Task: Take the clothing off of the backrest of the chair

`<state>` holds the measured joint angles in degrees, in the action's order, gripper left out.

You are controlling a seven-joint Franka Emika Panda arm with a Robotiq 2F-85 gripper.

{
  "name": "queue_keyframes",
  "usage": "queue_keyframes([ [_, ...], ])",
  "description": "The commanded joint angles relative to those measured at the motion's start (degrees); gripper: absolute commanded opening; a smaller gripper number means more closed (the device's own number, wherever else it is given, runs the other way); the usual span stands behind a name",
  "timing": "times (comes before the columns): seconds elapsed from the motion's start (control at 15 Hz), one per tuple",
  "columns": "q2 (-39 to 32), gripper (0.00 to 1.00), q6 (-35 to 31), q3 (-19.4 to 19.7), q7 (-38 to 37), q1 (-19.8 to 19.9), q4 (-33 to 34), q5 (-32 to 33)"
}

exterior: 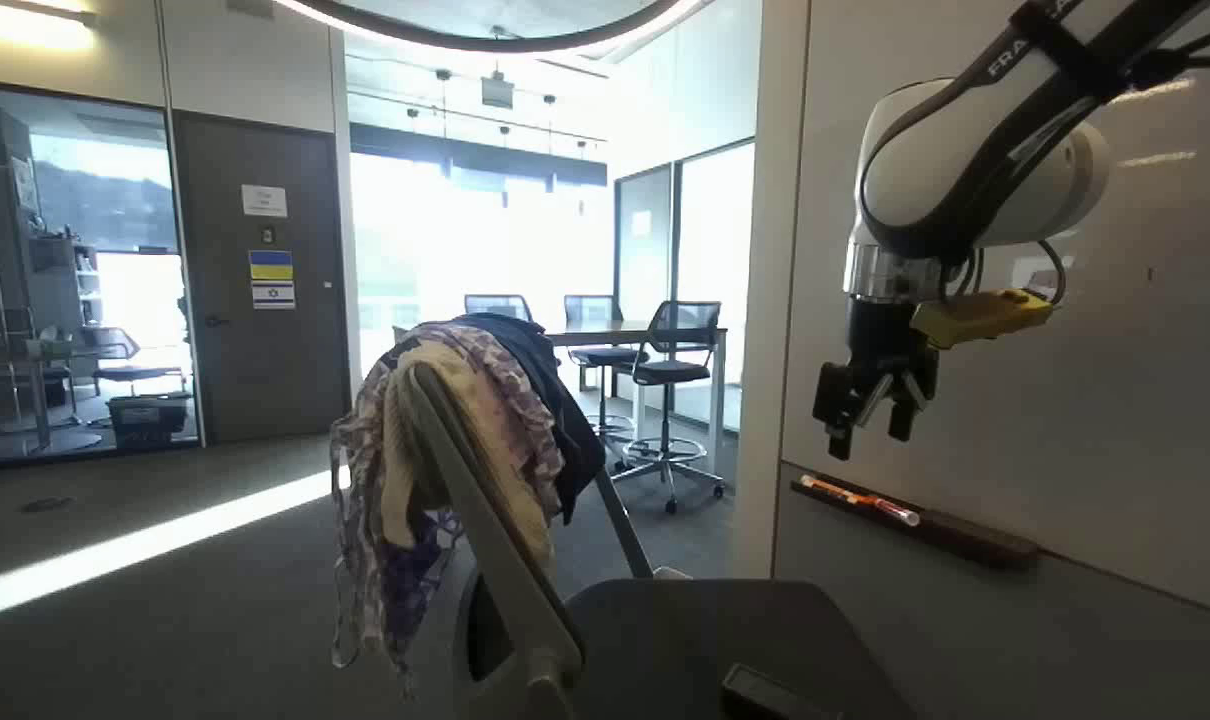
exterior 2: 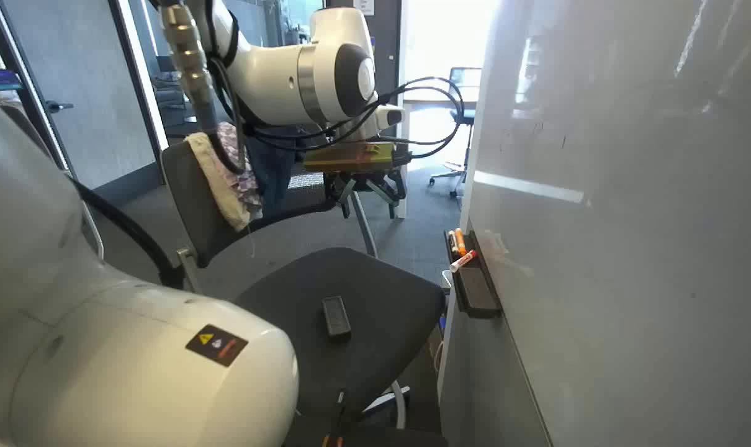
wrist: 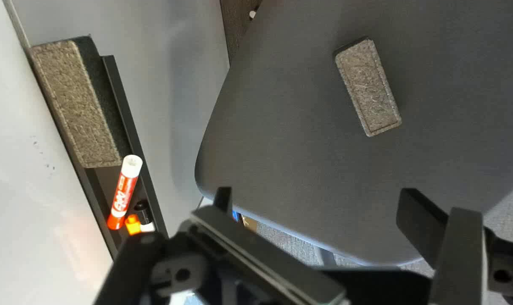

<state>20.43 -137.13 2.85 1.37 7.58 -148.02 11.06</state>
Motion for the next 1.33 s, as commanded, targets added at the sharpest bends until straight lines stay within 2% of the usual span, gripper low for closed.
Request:
queue_keyframes([
  [0.0,0.01,1.0,0.15,0.28,-0.09,-0.31,0.21,0.11],
  [0.8,-1.08,1.0,-0.18,-0.09,0.49,-1.1,1.0,-0.14],
  [1.07,-1.0,1.0,-0.69,-0.67,3.88,-5.08,3.88,-3.11],
  [1.27,-0.66,1.0,0.37,0.29,11.47,-10.56,8.96,-10.59],
])
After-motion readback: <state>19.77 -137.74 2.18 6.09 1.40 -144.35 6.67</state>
